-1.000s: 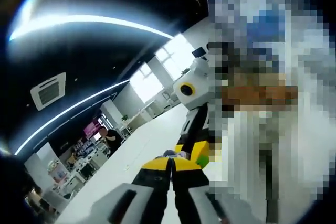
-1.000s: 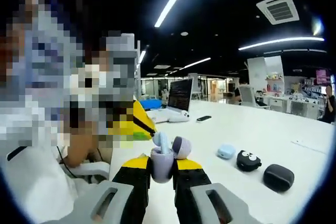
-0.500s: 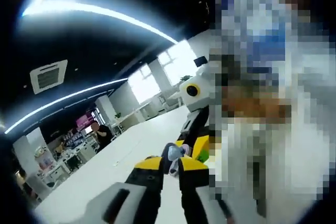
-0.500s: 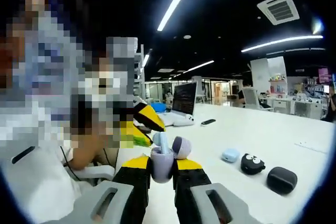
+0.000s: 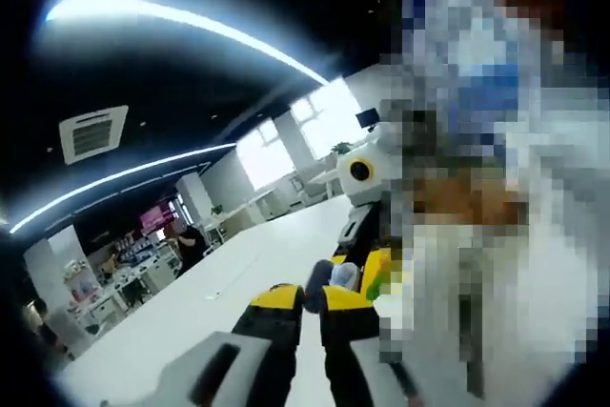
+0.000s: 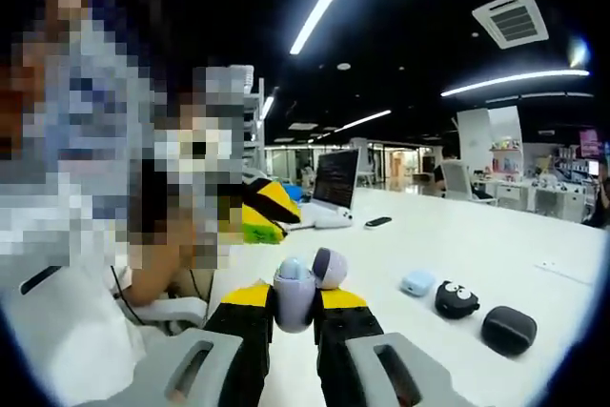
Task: Pick up the earbuds from the table and place the earbuds into the earbud case
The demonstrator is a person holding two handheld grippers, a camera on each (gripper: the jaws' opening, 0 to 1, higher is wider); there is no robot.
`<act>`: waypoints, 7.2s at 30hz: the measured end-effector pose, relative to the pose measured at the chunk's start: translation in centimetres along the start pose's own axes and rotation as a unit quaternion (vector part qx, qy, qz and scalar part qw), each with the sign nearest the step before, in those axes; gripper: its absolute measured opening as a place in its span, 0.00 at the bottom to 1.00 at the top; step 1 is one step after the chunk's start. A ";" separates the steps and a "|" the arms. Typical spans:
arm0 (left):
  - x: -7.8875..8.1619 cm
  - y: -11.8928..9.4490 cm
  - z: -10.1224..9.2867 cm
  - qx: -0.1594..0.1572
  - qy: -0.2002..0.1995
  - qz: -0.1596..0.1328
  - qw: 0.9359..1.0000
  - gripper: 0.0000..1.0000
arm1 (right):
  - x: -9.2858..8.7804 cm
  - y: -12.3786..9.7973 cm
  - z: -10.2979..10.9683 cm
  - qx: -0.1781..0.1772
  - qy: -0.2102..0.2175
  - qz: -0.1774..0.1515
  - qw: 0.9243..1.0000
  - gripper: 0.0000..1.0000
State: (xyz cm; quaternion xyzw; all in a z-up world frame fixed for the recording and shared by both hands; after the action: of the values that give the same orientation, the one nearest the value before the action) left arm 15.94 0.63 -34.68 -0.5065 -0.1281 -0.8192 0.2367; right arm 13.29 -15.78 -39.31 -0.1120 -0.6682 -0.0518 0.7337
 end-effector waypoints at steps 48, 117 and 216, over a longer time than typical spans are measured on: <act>-17.6 -3.9 9.4 0.123 -0.126 0.301 0.937 0.20 | -0.4 -1.1 0.0 -0.014 0.014 0.016 1.000 0.16; -13.9 -7.3 9.2 0.065 -0.047 0.245 0.966 0.14 | -1.2 -0.6 -0.6 -0.012 0.030 0.030 0.999 0.16; 1.3 1.4 -7.6 -0.154 0.688 0.087 0.704 0.14 | -1.5 -0.9 0.9 0.063 0.087 0.029 0.994 0.16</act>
State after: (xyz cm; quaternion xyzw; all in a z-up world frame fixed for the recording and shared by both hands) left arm 10.36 -4.34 -37.05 0.1597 0.2430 -0.9241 0.2480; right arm 12.09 -16.60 -40.60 -0.0799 -0.6006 0.0024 0.7955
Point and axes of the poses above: the point that each gripper's makers call its tool centre point, and the gripper's own axes: y roughly forward along the fingers, z roughly to its left, x roughly out of its top, the point moved 8 cm from there along -y, roughly backward along the fingers, and after that the axes turned 12 degrees about x, right-handed, at the moved point
